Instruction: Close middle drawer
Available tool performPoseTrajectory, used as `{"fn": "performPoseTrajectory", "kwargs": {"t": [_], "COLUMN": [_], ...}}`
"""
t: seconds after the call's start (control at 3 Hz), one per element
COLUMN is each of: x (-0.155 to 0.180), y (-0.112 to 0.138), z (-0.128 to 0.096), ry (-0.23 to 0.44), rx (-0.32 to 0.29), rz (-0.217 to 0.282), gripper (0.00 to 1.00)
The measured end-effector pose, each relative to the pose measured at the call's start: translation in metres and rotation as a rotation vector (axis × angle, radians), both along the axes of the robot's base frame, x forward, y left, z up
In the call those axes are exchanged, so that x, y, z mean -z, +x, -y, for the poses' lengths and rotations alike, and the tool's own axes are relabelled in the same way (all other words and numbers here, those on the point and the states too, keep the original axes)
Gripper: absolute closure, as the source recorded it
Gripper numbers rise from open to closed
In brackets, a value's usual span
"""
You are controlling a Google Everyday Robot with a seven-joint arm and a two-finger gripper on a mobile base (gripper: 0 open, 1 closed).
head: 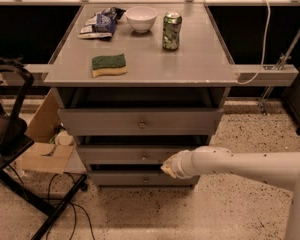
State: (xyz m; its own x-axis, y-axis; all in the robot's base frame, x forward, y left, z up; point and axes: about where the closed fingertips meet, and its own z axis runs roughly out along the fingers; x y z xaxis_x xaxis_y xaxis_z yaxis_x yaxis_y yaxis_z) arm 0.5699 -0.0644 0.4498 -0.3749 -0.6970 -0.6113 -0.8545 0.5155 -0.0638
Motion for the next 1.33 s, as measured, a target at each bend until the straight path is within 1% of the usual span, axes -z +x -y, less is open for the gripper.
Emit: {"fn": "performPoseTrajectory", "kwargs": {"t": [0.33,0.67,1.0,1.33], "x": [-0.037,-0.097,-0.152,-0.209], "y": [-0.024,-0.042,-0.048,-0.05], "z": [0.032,0.07,0.101,0.134], "ry": [-0.056,-0.196,-0.372,-0.508], "rx": [-0.034,-0.085,-0.109,-0.018], "rz": [0.008,-0.005,0.013,0.086], "gripper": [0.88,1.0,1.0,1.0]}}
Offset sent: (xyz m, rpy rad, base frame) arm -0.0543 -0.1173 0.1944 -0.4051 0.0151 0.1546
